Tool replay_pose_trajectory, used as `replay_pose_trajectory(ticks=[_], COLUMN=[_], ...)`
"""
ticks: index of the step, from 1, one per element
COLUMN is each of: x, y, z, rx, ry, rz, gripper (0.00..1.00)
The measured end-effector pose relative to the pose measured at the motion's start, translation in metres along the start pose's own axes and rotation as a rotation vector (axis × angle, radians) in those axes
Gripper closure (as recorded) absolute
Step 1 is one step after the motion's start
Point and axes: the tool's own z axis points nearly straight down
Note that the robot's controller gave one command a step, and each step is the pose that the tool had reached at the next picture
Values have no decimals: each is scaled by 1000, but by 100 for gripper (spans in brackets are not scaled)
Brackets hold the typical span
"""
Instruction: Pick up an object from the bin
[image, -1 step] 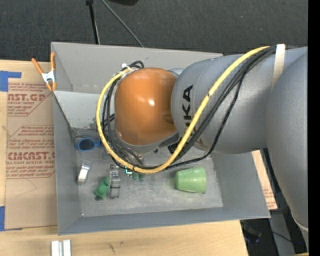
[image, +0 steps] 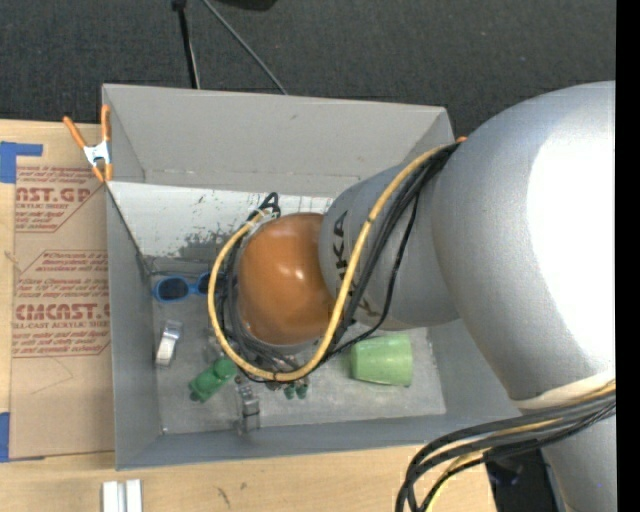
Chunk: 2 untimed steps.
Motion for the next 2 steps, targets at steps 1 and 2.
replay_pose_trajectory(ticks=[1,2], x=[-2,2], y=[1,4], z=[-4,-108], rx=[-2,-1], ry=[-6,-15], rz=[0,-12], gripper=[100,100])
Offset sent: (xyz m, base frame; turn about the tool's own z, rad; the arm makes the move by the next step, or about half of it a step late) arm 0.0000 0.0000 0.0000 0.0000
